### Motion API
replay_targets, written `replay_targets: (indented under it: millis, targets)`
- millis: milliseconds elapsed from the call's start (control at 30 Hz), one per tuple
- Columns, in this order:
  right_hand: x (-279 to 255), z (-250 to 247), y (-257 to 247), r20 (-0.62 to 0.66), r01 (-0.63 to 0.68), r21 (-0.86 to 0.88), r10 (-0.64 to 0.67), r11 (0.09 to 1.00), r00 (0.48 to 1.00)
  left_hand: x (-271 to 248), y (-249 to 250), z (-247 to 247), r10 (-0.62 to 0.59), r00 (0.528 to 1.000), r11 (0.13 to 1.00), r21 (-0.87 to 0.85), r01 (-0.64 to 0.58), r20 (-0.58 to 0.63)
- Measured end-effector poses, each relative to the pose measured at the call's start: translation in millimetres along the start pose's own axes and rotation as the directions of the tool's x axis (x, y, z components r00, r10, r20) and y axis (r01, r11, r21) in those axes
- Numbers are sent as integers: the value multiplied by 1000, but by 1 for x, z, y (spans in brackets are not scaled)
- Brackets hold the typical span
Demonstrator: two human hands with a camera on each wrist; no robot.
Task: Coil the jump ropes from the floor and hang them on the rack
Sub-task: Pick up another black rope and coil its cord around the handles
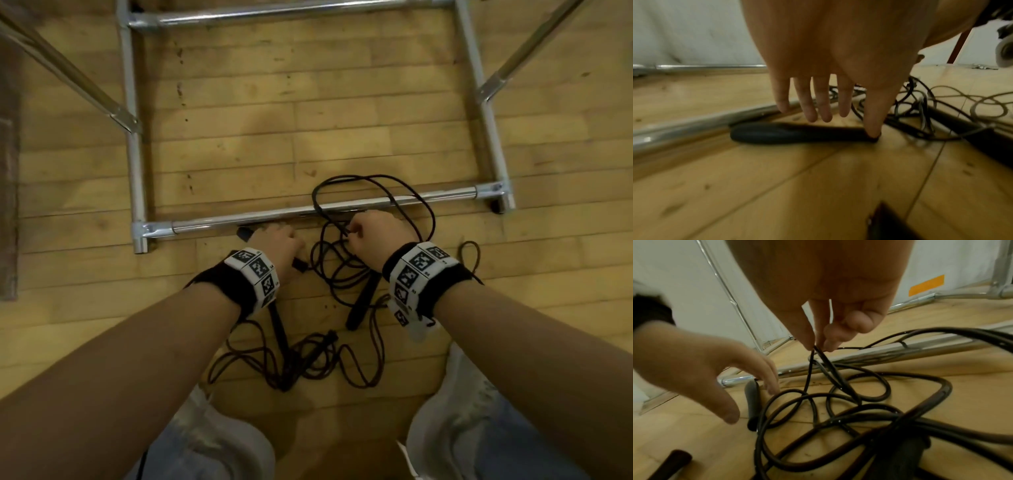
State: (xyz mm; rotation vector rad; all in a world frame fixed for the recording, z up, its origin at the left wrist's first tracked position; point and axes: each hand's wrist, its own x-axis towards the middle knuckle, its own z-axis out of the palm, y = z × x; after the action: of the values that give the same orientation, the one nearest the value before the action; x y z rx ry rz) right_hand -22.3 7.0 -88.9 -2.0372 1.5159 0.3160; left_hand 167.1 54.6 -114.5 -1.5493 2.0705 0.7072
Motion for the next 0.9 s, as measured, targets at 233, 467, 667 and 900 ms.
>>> replay_targets:
  millis: [233,467,667,900]
  targets:
    - [7,-1,9,-146,-19,252,58,967,988,3,-13,14,-285,955,885,-405,229,-83]
    - [6,-68,-11,-504,180,388,44,904,863,-27,-29,-61,-512,733,666,-746,10,-448]
    - [-42,-159,-68,-603,378,449,-37,810,797,-73,-9,-153,-540,658,636,-767,-91,-525]
    - [-154,-279,-140,-727,648,624,19,437,687,-166,44,-232,-256,769,673,-679,-294,-586]
